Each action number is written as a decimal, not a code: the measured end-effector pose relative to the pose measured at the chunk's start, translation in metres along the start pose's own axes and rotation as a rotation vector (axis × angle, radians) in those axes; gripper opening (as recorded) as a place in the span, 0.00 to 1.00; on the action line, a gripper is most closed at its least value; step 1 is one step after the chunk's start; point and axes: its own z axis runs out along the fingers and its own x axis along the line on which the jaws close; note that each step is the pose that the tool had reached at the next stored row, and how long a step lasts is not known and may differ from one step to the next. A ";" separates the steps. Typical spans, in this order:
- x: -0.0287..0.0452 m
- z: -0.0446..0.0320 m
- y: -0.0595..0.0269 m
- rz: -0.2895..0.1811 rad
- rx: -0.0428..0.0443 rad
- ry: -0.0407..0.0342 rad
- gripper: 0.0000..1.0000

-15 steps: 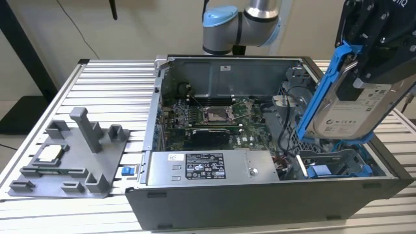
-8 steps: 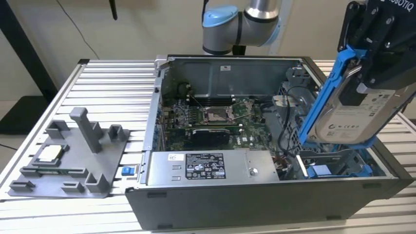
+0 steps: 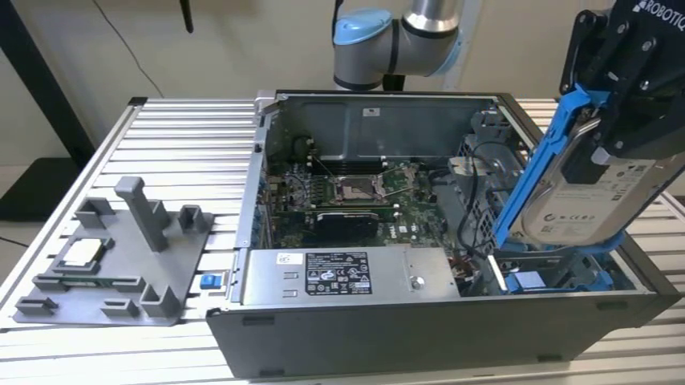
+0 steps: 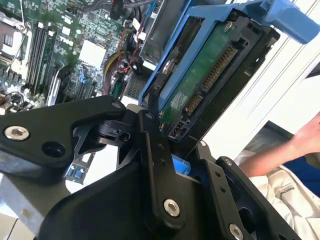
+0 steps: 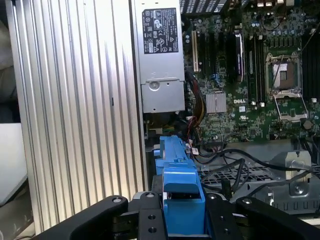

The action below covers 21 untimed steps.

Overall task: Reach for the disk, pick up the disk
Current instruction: 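Pick up the disk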

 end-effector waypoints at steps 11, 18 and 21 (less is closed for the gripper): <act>-0.0015 0.0194 -0.0180 -0.052 -0.0012 0.0052 0.00; -0.0008 0.0261 -0.0204 -0.068 -0.0022 0.0036 0.00; -0.0007 0.0262 -0.0205 -0.069 -0.0023 0.0017 0.00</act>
